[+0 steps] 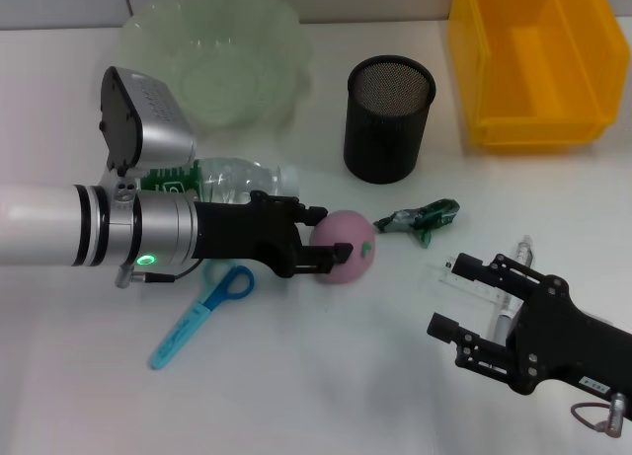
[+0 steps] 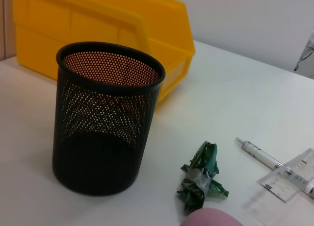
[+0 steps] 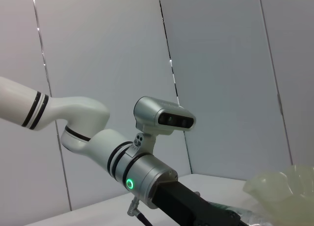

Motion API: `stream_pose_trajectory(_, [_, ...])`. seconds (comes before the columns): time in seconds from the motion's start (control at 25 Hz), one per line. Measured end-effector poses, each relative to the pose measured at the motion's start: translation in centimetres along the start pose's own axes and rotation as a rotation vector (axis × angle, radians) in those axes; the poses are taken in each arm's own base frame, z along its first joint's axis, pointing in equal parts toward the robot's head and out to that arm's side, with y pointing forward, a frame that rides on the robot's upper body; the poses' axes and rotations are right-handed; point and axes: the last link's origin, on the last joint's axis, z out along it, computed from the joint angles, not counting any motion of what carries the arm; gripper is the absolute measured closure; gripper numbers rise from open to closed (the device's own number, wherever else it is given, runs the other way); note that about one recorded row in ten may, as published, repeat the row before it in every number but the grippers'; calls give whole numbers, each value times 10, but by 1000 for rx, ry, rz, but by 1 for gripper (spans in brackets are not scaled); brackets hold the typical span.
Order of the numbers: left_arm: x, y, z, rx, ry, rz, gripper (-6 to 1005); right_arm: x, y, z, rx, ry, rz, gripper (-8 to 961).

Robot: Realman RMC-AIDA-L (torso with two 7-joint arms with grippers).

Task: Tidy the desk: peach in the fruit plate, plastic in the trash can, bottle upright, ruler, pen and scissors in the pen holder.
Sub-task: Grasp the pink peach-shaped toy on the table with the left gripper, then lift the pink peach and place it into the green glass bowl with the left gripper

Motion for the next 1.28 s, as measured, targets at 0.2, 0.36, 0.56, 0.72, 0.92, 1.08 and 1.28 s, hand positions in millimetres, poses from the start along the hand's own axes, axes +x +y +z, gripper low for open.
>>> stream_pose_trajectory(0.2, [2,0,0,2,13,-7,397,0,-1,0,3,4,0,219])
stream_pose_trajectory(0.36, [3,-1,0,7,27,-21,485,1,-1,1,5,8,-1,219])
stream_pose_trajectory(0.56, [2,-2,0,15,24,-24,628,0,-2,1,2,8,-3,220])
stream_pose_trajectory(0.72, [3,-1,-1,7,30,-26,777,0,-3,2,0,8,-5,220])
stream_pose_trajectory(0.92, [8,1,-4,-13,54,-28,929,0,-3,3,-1,8,-7,220])
stream_pose_trajectory(1.08, [23,-3,-17,-9,157,-55,963,0,-3,3,-2,8,-7,220])
stream_pose_trajectory(1.28, [35,-15,-36,63,263,-58,962,-1,-3,4,-1,6,-7,220])
